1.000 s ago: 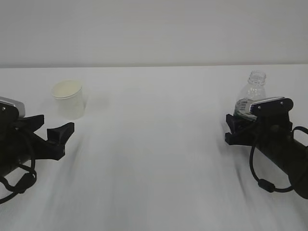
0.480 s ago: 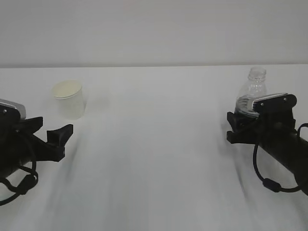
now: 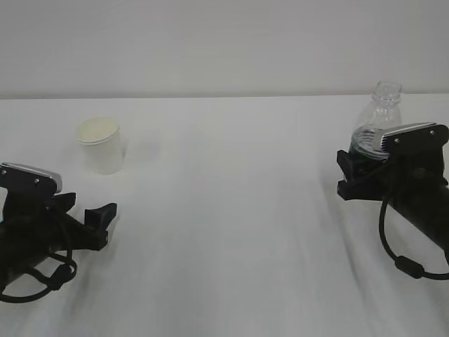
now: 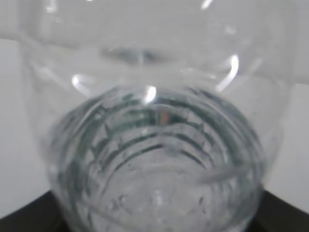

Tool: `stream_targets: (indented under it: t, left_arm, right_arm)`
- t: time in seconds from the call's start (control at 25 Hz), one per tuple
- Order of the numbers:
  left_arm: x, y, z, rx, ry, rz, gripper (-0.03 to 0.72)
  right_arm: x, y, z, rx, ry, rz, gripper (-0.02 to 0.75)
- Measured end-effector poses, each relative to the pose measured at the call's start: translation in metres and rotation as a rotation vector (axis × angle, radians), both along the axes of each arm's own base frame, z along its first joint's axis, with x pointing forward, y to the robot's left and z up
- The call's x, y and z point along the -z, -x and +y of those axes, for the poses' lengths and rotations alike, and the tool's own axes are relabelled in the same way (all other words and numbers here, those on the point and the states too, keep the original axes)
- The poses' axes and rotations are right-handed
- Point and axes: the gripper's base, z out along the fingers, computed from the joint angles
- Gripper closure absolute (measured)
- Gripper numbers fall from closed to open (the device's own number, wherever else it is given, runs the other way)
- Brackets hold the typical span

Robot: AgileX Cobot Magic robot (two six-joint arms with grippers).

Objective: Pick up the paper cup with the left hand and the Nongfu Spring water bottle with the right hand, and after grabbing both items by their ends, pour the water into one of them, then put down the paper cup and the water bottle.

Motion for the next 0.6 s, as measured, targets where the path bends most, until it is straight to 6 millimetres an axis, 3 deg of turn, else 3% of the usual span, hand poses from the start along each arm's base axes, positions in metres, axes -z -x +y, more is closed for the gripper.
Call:
stream_targets:
  t: [0.6]
  left_arm:
    - [0.016,-0.043,-0.008,-0.073,0.022,-0.050,0.101]
  right_arm:
    - [-0.003,0.003,0.000,-0.007,0.002,-0.002,0.288]
